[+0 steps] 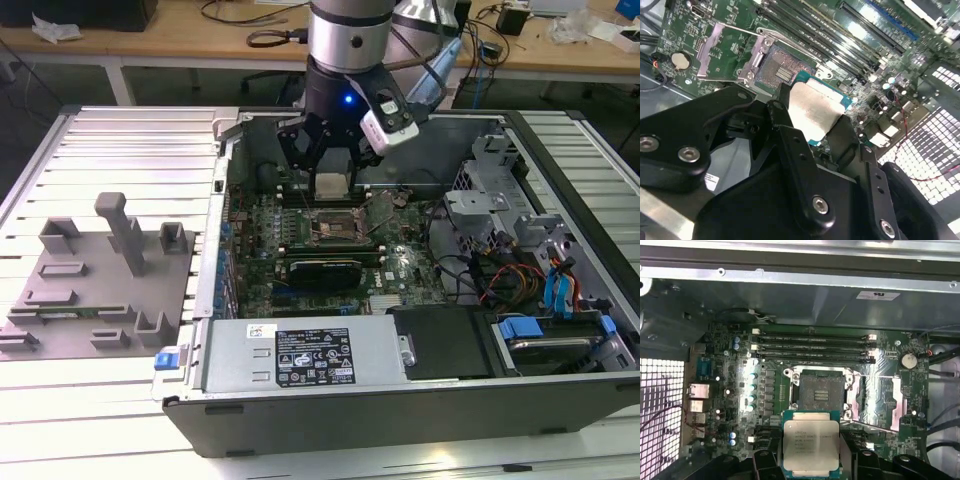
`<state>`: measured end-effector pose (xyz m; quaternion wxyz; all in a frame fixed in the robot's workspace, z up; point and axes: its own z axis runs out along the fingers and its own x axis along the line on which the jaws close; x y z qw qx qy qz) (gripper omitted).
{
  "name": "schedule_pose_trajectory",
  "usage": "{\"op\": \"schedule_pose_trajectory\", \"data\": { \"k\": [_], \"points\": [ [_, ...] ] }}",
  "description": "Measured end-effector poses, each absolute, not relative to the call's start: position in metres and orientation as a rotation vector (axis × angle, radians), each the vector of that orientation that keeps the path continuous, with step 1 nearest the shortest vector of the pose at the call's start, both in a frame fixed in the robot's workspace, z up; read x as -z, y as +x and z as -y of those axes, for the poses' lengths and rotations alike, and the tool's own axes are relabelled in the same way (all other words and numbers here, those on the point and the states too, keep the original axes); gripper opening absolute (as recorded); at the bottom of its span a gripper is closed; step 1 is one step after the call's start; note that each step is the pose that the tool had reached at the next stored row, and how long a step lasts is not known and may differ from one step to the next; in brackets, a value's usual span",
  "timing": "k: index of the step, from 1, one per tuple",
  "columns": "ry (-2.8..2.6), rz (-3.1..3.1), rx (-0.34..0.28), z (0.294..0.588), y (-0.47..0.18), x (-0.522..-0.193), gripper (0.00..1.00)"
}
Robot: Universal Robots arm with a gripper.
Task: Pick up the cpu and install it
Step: 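Pick up the cpu and move it towards the insertion slot, then place the cpu into insertion slot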
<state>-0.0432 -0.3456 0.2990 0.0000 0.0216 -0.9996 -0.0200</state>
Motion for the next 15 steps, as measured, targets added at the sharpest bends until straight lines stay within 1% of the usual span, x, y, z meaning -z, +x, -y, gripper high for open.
{"op": "schedule_pose_trajectory", "data": {
  "k": [1,3,15],
  "points": [
    [0.068,3.140,0.063,0.3377,-0.0431,-0.2874,0.55],
    [0.068,3.140,0.063,0.3365,-0.0431,-0.2842,0.55],
    [0.068,3.140,0.063,0.3361,-0.0431,-0.2831,0.55]
  ]
}}
